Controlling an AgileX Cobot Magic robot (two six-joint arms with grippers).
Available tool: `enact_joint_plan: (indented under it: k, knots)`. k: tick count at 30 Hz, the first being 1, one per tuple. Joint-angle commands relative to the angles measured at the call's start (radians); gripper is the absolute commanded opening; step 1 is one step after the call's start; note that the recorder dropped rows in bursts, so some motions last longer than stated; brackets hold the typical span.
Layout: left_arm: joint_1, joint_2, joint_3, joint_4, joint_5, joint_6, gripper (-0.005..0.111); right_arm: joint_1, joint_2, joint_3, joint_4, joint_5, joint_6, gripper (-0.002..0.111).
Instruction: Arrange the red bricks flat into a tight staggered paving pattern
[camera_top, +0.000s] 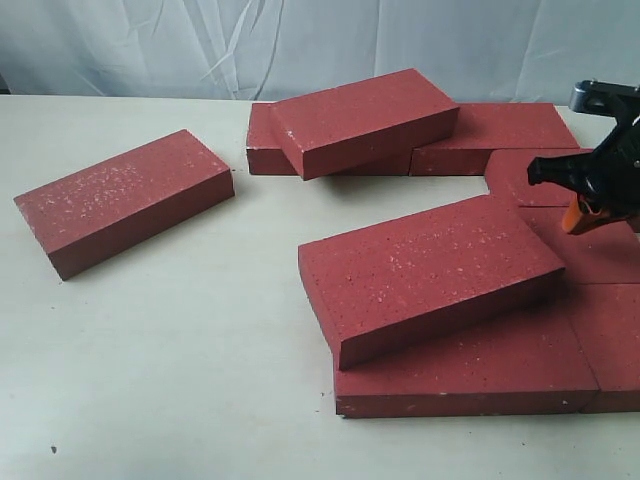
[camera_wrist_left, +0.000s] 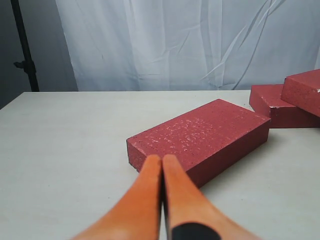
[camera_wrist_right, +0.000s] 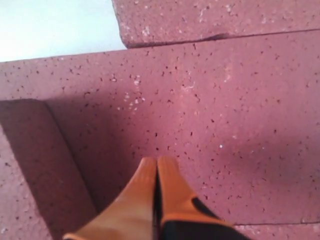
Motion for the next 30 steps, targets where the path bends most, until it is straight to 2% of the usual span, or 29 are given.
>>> enact_joint_plan:
  k: [1, 8, 14, 22, 30]
  knots:
    - [-0.009, -0.005, 0.005, 0.0, -0.003, -0.002, 0.0, -0.005, 0.002, 0.017, -0.021, -0.003, -0.004, -0.001]
    - [-0.009, -0.005, 0.005, 0.0, -0.003, -0.002, 0.0, 0.004, 0.002, 0.023, -0.03, 0.01, -0.006, -0.001]
    - [-0.009, -0.005, 0.005, 0.0, -0.003, -0.002, 0.0, 0.051, 0.002, 0.044, -0.034, 0.004, -0.008, -0.001]
    - [-0.009, -0.005, 0.005, 0.0, -0.003, -0.002, 0.0, 0.207, 0.002, 0.045, -0.026, 0.011, -0.008, -0.001]
    - [-0.009, -0.005, 0.005, 0.0, -0.003, -0.002, 0.0, 0.354, 0.002, 0.045, 0.072, -0.008, -0.008, -0.001]
